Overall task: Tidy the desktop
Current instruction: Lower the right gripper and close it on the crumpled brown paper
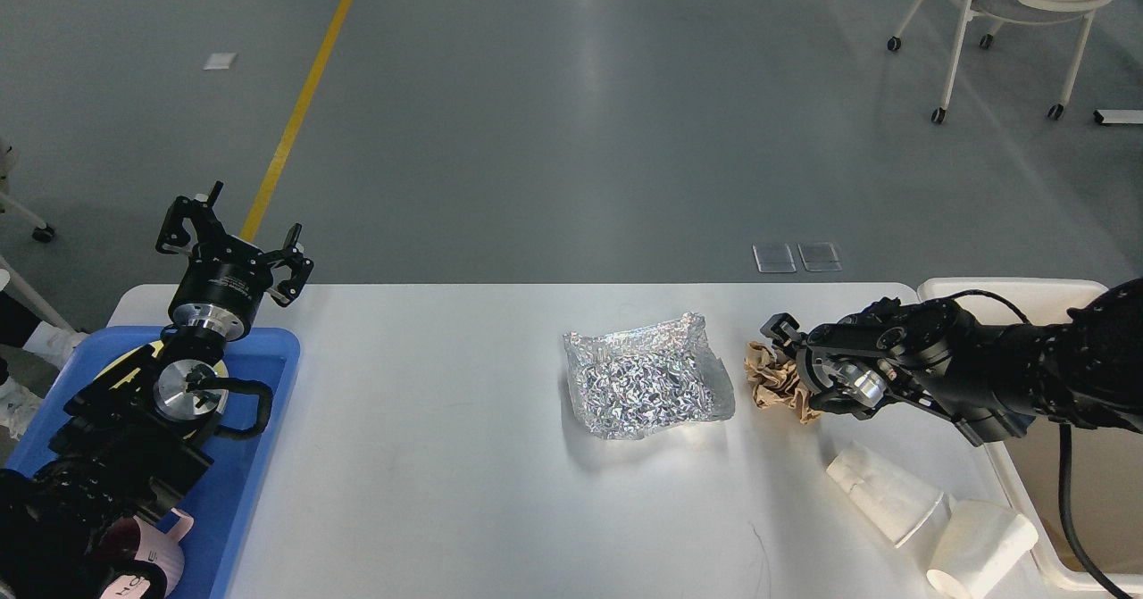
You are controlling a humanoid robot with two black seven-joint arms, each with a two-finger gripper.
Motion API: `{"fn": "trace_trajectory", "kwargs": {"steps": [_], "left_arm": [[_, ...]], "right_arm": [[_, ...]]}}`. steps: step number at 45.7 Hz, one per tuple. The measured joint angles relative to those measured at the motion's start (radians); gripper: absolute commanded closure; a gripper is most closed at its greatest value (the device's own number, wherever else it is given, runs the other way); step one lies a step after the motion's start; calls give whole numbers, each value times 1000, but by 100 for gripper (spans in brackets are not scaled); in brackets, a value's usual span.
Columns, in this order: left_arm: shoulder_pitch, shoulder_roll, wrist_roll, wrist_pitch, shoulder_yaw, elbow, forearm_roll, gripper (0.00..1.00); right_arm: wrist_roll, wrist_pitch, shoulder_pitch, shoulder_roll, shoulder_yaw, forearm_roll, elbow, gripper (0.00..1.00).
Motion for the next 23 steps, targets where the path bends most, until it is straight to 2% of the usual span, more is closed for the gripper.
{"fn": "trace_trajectory", "kwargs": {"steps": [16, 18, 21, 23], "left_arm": [[0, 0, 0, 0, 0, 0, 0, 0], [0, 0, 0, 0, 0, 0, 0, 0], [0, 0, 0, 0, 0, 0, 0, 1], [0, 0, 0, 0, 0, 0, 0, 1]], "right_arm": [[3, 85, -152, 104, 97, -1, -273, 1], [3, 89, -160, 112, 109, -2, -289, 12], [3, 92, -169, 118, 122, -2, -307, 46], [3, 93, -173, 121, 129, -2, -317, 59]]}}
